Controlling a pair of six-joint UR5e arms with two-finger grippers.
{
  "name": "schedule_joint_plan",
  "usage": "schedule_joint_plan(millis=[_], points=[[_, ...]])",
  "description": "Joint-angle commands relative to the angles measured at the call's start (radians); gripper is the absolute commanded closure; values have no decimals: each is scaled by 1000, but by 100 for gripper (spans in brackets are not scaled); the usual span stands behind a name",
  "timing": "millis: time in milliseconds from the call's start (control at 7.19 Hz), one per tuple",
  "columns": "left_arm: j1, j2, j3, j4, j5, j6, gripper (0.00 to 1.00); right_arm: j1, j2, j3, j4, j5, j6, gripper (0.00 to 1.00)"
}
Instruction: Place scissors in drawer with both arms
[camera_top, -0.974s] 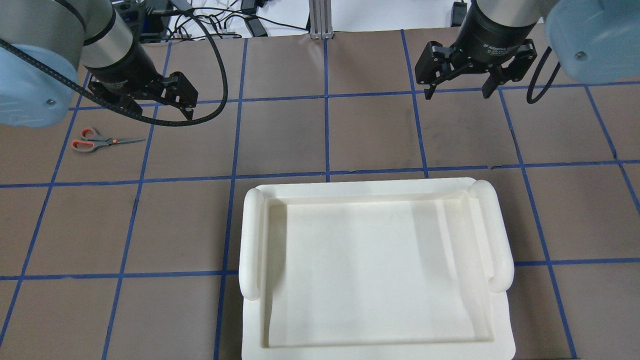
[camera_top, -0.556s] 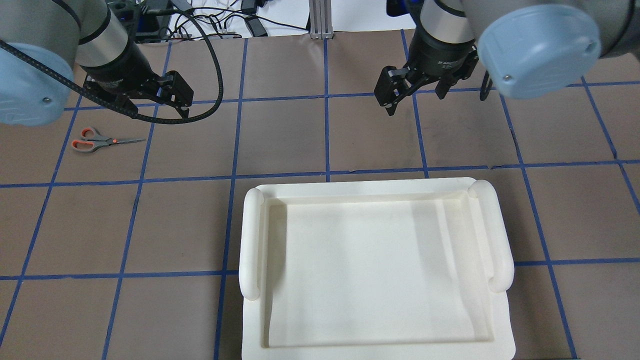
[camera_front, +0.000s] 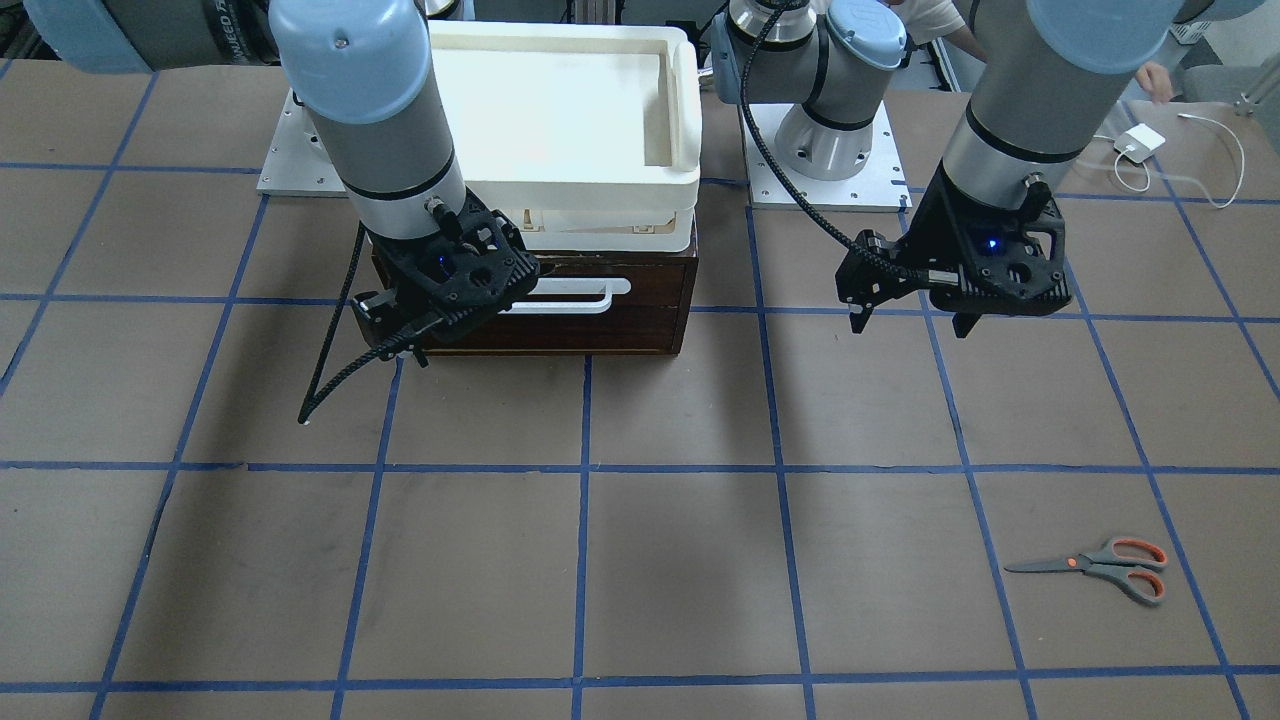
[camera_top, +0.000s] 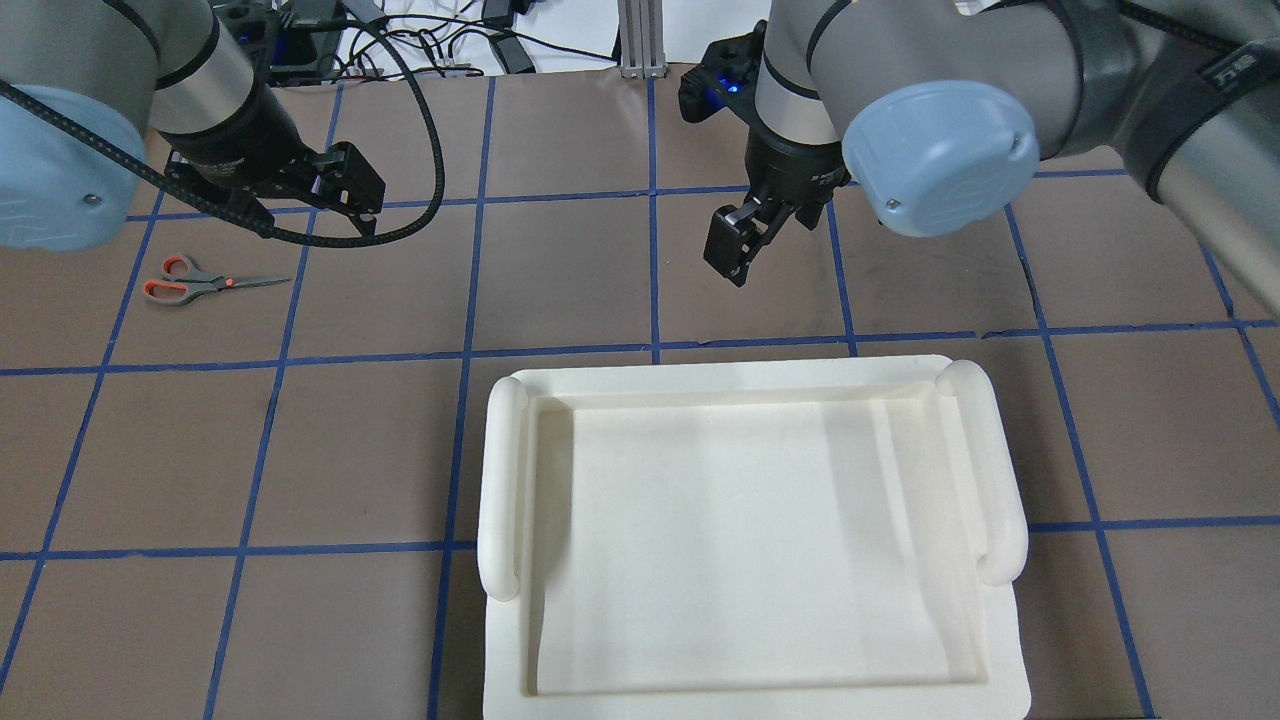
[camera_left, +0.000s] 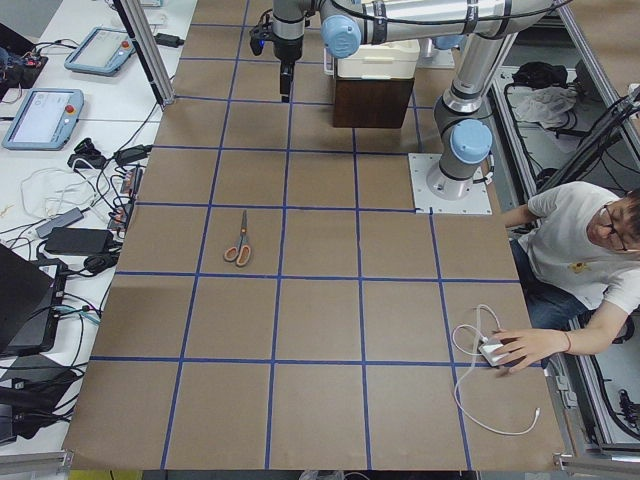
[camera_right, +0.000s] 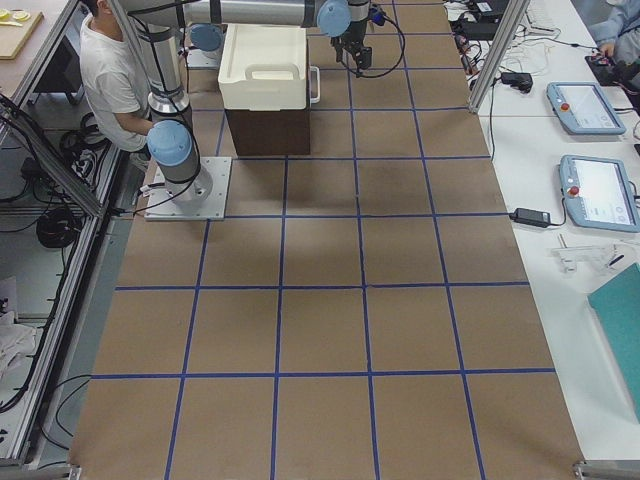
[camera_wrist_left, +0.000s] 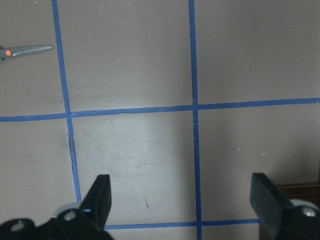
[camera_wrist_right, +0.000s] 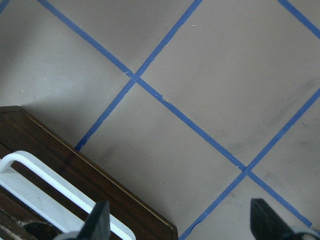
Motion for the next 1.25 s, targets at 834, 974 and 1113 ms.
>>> schedule_joint_plan(millis=[834,974,1113], points=[[6,-42,-46,20,-2,24,0,54,33,6,20,12,-381,0],[15,-43,-46,20,-2,102,0,58,34,7,25,15,-469,0],[73,-43,-46,18,-3,236,0,63,51,7,87,64,-520,0]])
